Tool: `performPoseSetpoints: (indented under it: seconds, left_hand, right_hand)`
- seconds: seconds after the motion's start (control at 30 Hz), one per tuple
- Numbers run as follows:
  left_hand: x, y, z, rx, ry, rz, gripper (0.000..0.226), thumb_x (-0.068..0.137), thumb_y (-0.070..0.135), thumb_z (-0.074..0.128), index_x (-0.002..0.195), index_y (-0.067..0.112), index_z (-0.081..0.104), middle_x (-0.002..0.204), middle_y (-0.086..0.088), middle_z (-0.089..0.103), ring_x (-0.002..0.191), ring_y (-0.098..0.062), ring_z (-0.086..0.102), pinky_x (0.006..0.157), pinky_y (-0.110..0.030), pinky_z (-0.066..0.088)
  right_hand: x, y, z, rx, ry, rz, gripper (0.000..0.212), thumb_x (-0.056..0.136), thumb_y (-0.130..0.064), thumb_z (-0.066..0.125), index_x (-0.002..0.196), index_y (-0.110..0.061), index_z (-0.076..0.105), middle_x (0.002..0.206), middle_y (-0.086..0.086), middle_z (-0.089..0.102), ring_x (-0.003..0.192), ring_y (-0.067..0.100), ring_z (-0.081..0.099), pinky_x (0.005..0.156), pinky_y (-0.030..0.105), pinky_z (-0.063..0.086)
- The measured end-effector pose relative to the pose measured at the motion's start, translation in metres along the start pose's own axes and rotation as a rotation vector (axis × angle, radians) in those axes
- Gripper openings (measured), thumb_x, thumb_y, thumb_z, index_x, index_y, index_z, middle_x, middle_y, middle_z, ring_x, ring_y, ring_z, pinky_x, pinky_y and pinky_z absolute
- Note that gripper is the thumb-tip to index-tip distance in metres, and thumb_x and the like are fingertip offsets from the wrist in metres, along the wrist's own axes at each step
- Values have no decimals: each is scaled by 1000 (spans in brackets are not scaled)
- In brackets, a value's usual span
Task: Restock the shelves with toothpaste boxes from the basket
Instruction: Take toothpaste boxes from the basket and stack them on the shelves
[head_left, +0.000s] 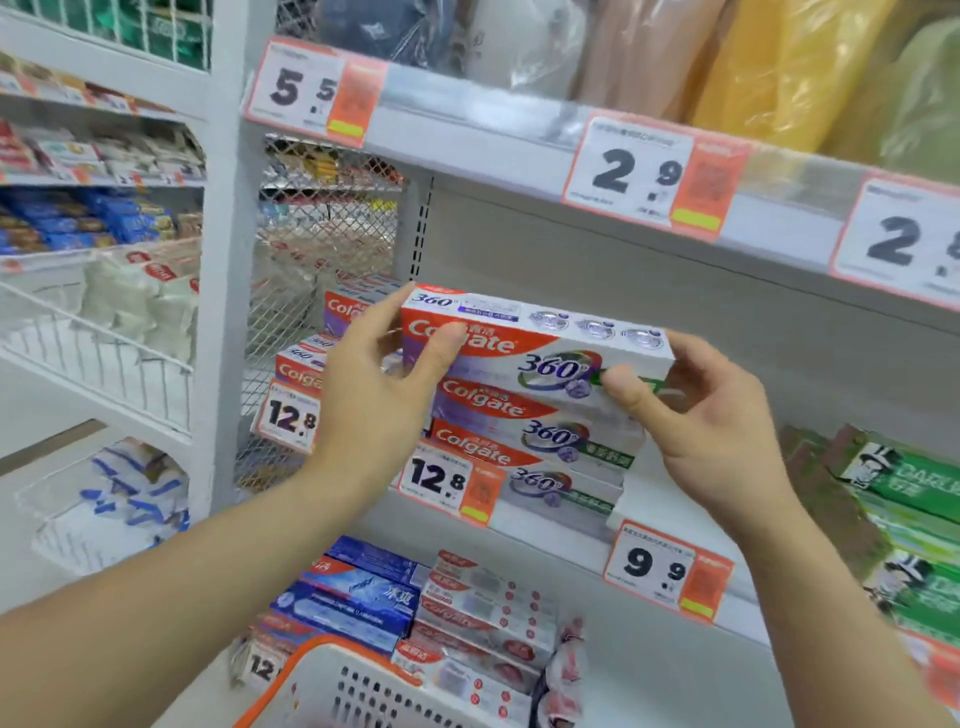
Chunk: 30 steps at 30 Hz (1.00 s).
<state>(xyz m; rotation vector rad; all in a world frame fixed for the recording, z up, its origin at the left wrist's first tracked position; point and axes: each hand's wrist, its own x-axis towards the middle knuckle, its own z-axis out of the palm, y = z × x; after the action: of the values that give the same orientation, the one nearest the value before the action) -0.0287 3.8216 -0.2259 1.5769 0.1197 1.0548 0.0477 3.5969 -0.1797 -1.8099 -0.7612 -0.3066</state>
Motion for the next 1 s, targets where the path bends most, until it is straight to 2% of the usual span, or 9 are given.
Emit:
performPoseSetpoints:
  seconds: [0.1, 0.2, 0.3, 0.43, 0.53, 0.63, 0.77, 0.93, 1.0]
  left_hand:
    - [22, -21, 8, 198, -269, -26, 59, 94, 40, 65, 148, 25, 47, 131, 13, 64, 122, 1, 58, 108, -32, 46]
    - [20, -39, 11, 354, -444, -13, 54, 93, 45, 57, 144, 33, 45, 133, 18, 62, 124, -2, 56, 109, -41, 44]
    - [15, -51, 12, 375, -444, -26, 44, 97, 37, 59, 138, 29, 44, 128, 14, 64, 117, -6, 61, 104, -42, 48]
    - [22, -53, 11, 298, -469, -100, 45, 97, 35, 56, 137, 26, 38, 139, 8, 58, 126, -11, 57, 108, -47, 46]
    - [25, -49, 11, 251, -490, -164, 37, 101, 22, 54, 131, 26, 32, 140, 1, 57, 125, -12, 57, 109, -45, 46]
    - [25, -46, 11, 208, -529, -183, 37, 103, 26, 49, 134, 27, 31, 137, 8, 58, 122, -7, 58, 106, -38, 48]
    - [21, -42, 15, 194, -497, -186, 30, 103, 33, 47, 132, 29, 44, 124, 16, 63, 116, -3, 60, 101, -30, 49]
    - [21, -37, 18, 280, -435, -167, 22, 104, 25, 47, 126, 26, 51, 107, 19, 62, 99, 2, 60, 83, -14, 47]
    - [20, -36, 19, 310, -412, -159, 23, 104, 24, 48, 126, 22, 54, 109, 13, 65, 98, -2, 61, 83, -17, 49]
  right_hand:
    - [0, 14, -2, -180, 215, 56, 41, 73, -48, 78, 107, -33, 62, 94, -24, 68, 84, -7, 64, 76, 13, 48]
    - [-2, 35, -4, -271, 184, 163, 47, 77, -48, 78, 115, -25, 64, 94, -26, 64, 86, -16, 59, 68, 3, 42]
    - [-6, 45, -1, -279, 74, 193, 44, 82, -42, 77, 120, -25, 65, 96, -23, 68, 83, -21, 59, 61, -2, 40]
    - [-7, 44, -2, -296, 17, 202, 36, 86, -38, 75, 119, -31, 62, 96, -24, 66, 85, -17, 57, 65, 0, 43]
    - [-6, 43, -2, -296, -13, 204, 33, 88, -38, 72, 118, -31, 61, 99, -20, 68, 86, -11, 61, 72, 10, 47]
    - [-6, 44, -1, -303, -25, 207, 32, 90, -39, 69, 119, -29, 60, 99, -20, 68, 84, -10, 60, 66, 7, 44]
    - [-11, 49, 7, -257, 2, 221, 31, 91, -38, 70, 119, -26, 61, 95, -20, 70, 90, 0, 67, 74, 22, 53]
    - [-18, 54, 19, -268, 107, 183, 28, 93, -33, 69, 118, -24, 63, 88, -23, 67, 73, -9, 64, 57, 8, 46]
    - [-22, 54, 23, -262, 140, 177, 28, 94, -35, 67, 119, -25, 65, 81, -27, 64, 68, -16, 62, 54, 5, 46]
